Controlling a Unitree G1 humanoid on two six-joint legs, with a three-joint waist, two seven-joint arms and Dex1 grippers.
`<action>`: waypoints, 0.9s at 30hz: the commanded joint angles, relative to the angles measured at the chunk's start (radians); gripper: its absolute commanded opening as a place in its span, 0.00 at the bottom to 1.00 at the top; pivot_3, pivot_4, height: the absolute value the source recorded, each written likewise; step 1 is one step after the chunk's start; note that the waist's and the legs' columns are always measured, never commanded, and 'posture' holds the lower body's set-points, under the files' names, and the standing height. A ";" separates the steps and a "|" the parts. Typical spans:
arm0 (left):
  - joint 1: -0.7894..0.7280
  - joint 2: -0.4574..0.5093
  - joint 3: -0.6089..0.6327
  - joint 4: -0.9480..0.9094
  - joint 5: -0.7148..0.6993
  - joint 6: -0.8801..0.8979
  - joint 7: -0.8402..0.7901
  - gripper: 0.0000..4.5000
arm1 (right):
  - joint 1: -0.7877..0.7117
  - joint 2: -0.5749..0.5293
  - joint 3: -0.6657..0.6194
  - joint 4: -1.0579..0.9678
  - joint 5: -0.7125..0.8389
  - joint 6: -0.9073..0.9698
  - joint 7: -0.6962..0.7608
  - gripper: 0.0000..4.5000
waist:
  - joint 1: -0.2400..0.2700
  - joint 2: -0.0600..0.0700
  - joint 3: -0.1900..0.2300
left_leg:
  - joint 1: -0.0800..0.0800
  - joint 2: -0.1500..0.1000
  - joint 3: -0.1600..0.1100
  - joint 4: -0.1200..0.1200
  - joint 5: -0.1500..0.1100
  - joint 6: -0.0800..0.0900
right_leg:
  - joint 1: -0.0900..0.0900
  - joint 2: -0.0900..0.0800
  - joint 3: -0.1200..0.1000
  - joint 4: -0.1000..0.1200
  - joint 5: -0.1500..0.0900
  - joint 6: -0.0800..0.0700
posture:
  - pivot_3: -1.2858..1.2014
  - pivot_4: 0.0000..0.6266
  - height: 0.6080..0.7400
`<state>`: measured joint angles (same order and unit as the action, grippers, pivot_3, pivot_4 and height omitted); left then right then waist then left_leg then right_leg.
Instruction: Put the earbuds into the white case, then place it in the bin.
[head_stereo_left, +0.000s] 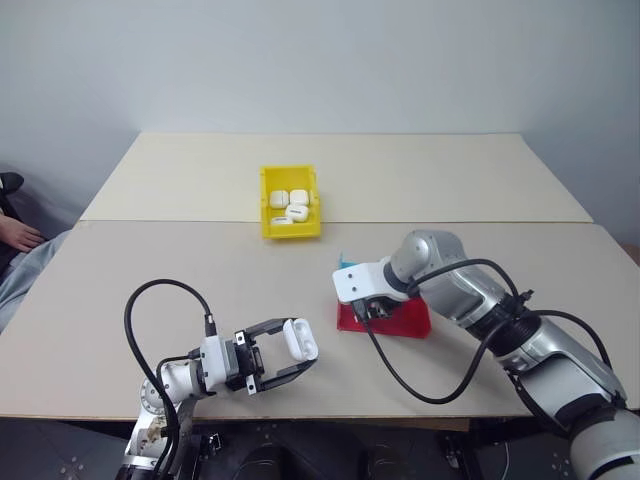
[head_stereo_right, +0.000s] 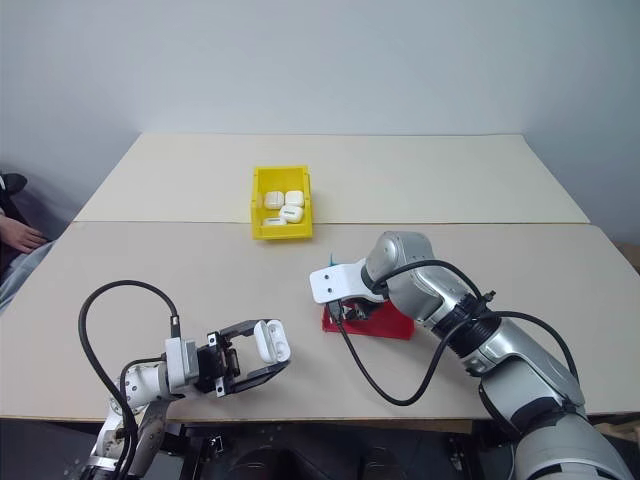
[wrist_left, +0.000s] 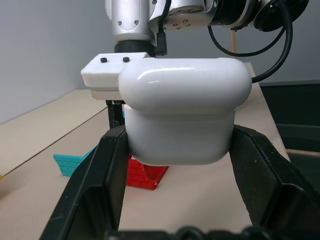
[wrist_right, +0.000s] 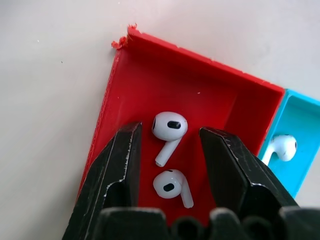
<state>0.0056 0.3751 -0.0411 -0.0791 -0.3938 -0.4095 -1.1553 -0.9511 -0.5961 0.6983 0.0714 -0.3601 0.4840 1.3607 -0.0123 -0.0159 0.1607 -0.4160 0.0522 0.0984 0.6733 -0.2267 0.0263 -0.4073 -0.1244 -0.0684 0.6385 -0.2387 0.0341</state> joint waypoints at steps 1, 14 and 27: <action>-0.002 0.012 -0.008 -0.044 -0.007 -0.015 0.015 0.61 | -0.016 0.001 -0.015 -0.005 -0.009 -0.017 0.010 0.49 | 0.000 0.000 0.000 | 0.000 0.000 0.000 0.000 0.000 0.000 | 0.000 0.000 0.000 0.000 0.000 0.000 | 0.52 0.24 1.00; -0.004 0.034 -0.020 -0.037 -0.001 -0.014 0.041 0.61 | -0.004 0.013 -0.023 0.003 -0.012 -0.024 0.010 0.49 | 0.000 0.000 0.000 | 0.000 0.000 0.000 -0.001 0.000 0.000 | 0.000 0.000 0.000 0.000 0.000 0.000 | 0.52 0.24 1.00; -0.002 0.040 -0.026 -0.031 0.007 -0.018 0.059 0.61 | -0.003 0.021 -0.028 0.018 -0.012 -0.037 0.006 0.49 | 0.000 0.000 0.000 | 0.000 0.000 0.000 -0.003 0.000 0.000 | -0.001 0.000 0.000 -0.001 0.000 0.000 | 0.52 0.24 1.00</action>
<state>0.0054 0.4075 -0.0627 -0.0831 -0.3864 -0.4095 -1.1034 -0.9508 -0.5765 0.6926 0.0902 -0.3701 0.4588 1.3704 -0.0125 -0.0158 0.1607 -0.4158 0.0522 0.0987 0.6706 -0.2266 0.0261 -0.4079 -0.1244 -0.0684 0.6379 -0.2388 0.0339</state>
